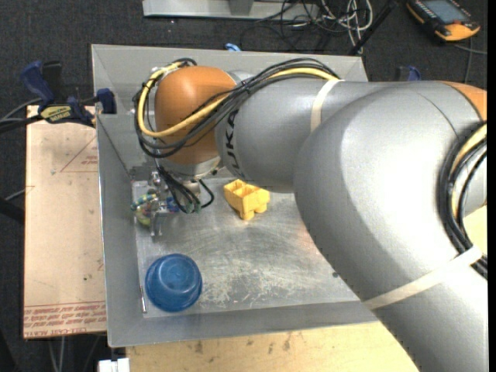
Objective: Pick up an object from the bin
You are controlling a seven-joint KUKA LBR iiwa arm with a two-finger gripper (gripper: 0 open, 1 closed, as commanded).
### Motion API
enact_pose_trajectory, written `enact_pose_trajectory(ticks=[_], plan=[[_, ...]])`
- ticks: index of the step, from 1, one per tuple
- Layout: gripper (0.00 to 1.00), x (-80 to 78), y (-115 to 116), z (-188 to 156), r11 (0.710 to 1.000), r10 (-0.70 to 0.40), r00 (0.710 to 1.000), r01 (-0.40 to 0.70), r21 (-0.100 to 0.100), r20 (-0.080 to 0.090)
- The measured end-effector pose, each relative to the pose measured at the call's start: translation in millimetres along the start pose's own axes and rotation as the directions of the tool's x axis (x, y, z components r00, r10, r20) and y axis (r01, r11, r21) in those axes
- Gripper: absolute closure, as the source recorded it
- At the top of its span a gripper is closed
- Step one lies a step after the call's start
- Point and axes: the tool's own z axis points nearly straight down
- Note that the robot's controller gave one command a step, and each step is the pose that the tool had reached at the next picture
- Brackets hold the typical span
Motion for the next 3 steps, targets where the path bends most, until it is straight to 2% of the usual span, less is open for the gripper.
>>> enact_pose_trajectory(ticks=[3], plan=[[1.0, -0.1, -0.1, 0.0, 1.0, 0.0, 1.0, 0.0, -0.001, 0.0]])
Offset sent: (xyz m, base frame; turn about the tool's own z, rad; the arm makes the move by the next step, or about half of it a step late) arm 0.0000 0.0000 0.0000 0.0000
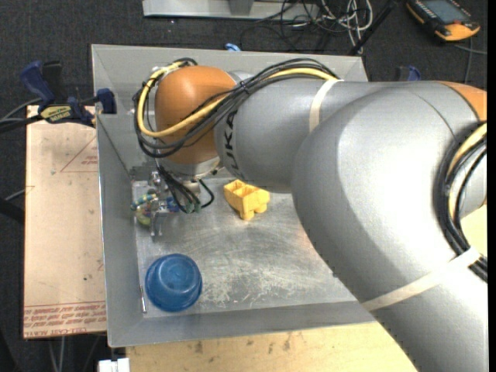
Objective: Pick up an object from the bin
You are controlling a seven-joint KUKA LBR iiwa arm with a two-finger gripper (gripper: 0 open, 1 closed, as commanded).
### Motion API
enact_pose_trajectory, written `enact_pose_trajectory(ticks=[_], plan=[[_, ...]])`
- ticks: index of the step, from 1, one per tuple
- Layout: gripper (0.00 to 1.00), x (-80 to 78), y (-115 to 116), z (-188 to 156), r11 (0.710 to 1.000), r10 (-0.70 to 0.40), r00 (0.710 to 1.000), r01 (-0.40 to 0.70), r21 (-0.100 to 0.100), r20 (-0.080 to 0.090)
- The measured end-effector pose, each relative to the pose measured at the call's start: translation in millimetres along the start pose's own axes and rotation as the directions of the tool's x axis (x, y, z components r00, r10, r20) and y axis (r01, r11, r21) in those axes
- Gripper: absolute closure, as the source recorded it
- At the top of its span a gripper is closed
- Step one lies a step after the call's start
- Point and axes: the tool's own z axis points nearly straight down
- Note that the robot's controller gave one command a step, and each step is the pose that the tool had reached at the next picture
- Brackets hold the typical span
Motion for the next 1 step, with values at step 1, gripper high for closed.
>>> enact_pose_trajectory(ticks=[1], plan=[[1.0, 0.0, 0.0, 0.0, 1.0, 0.0, 1.0, 0.0, 0.0, 0.0]])
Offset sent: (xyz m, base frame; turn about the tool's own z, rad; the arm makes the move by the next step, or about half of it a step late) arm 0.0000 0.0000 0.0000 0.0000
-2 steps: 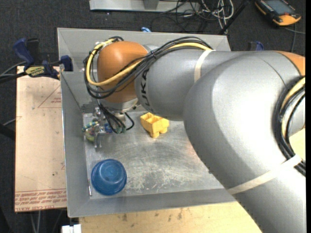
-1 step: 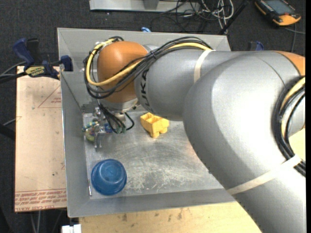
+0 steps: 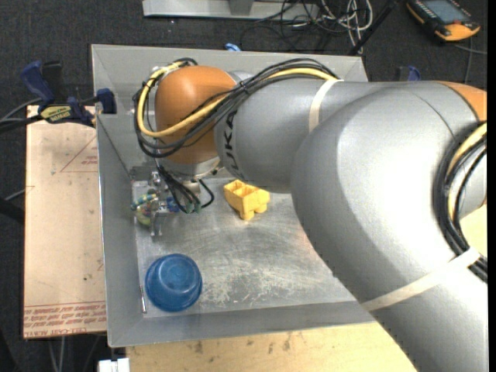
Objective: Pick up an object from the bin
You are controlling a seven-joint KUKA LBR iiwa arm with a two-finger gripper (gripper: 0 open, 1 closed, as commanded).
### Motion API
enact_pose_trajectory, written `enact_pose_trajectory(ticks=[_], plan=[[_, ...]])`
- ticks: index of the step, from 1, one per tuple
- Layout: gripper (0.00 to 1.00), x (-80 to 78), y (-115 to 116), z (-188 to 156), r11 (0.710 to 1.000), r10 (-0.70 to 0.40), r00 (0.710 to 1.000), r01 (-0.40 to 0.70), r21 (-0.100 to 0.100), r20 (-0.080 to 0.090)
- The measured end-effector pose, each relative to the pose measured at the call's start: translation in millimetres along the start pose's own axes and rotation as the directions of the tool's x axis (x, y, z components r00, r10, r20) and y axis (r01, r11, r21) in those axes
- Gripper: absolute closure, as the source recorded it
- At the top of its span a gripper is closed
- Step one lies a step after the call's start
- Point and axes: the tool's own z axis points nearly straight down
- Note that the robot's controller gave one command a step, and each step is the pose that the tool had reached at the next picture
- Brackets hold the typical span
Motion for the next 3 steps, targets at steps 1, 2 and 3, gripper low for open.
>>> enact_pose_trajectory(ticks=[1, 2, 3], plan=[[1.0, 0.0, 0.0, 0.0, 1.0, 0.0, 1.0, 0.0, 0.0, 0.0], [1.0, 0.0, 0.0, 0.0, 1.0, 0.0, 1.0, 0.0, 0.0, 0.0], [1.0, -11.3, 6.4, -154.0, 1.0, 0.026, 1.0, -0.026, 0.002, -0.003]])
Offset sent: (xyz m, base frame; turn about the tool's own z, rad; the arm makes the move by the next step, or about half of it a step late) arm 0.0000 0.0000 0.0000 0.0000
